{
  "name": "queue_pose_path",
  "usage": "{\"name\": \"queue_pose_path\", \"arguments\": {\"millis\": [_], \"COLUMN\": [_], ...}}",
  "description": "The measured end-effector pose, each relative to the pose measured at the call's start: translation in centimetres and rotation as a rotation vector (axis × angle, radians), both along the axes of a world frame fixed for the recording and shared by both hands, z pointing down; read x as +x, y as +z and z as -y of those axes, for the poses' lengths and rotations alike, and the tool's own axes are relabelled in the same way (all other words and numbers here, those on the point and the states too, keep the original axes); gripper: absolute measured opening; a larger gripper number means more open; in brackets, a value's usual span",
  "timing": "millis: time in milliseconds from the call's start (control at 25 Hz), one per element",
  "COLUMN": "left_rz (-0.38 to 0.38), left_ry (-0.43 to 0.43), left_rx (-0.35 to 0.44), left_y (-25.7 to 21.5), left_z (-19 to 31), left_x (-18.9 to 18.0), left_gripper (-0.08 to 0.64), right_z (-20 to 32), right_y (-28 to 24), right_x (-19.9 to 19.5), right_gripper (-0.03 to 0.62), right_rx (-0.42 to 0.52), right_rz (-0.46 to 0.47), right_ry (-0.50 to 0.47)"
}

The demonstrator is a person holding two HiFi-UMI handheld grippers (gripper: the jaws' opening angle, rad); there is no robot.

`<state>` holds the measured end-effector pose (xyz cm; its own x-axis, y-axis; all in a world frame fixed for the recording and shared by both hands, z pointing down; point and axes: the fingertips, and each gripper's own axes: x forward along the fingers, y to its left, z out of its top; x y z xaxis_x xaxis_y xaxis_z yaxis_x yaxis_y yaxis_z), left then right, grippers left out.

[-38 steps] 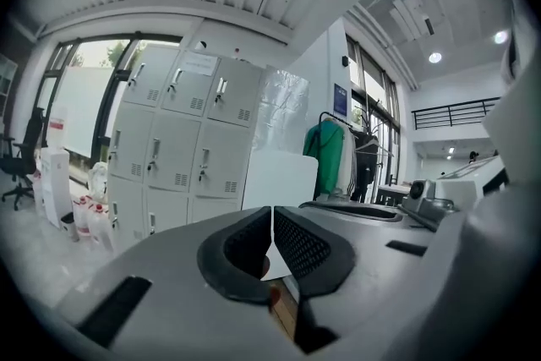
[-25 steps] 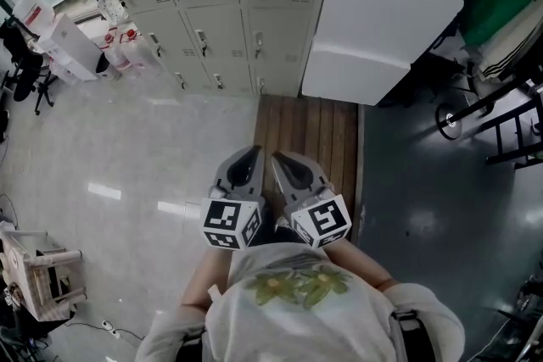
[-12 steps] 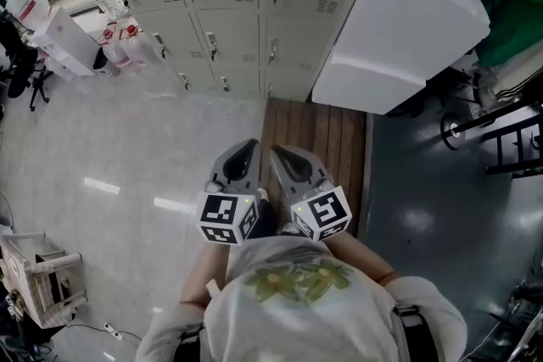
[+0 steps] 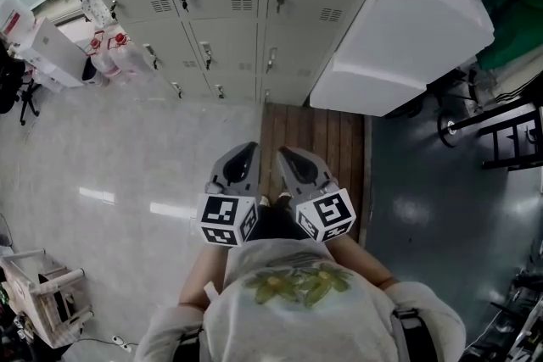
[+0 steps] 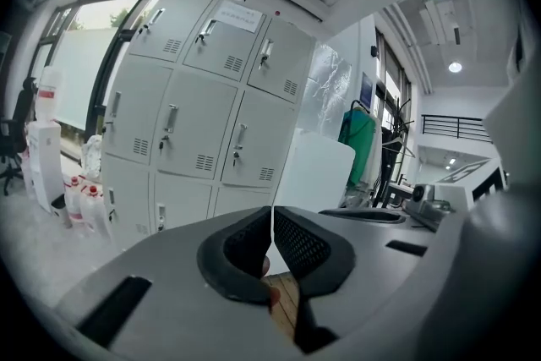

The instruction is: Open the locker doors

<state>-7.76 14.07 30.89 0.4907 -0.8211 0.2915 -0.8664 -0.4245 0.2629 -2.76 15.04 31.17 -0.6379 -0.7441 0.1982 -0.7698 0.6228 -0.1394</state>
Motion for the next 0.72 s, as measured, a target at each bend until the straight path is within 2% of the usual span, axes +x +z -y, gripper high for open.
{"name": "queue_pose_path", "arguments": {"millis": [240, 440, 720], "left_rz": [0.017, 0.036, 0.062], "left_ry": [0.039, 0.03, 0.085], "left_rx": [-0.042, -0.07, -0.05], "left_y": [2.3, 3.9, 3.0], "left_z": [3.8, 8.5, 16.6], "left_x": [0.6, 0.6, 2.1], "left_gripper": [0.038, 0.038, 0.038], "right_z": [4.6, 9.7, 18.5], "right_y": [2.6, 4.8, 5.1], "right_x": [1.0, 1.0, 1.4], "right_gripper": [0.034, 0.034, 0.034], "right_rx": [-0.061, -0.1, -0.106], "right_rz": [-0.001, 0.003, 0.0], "right_ry": [0.044, 0.041, 0.014]}}
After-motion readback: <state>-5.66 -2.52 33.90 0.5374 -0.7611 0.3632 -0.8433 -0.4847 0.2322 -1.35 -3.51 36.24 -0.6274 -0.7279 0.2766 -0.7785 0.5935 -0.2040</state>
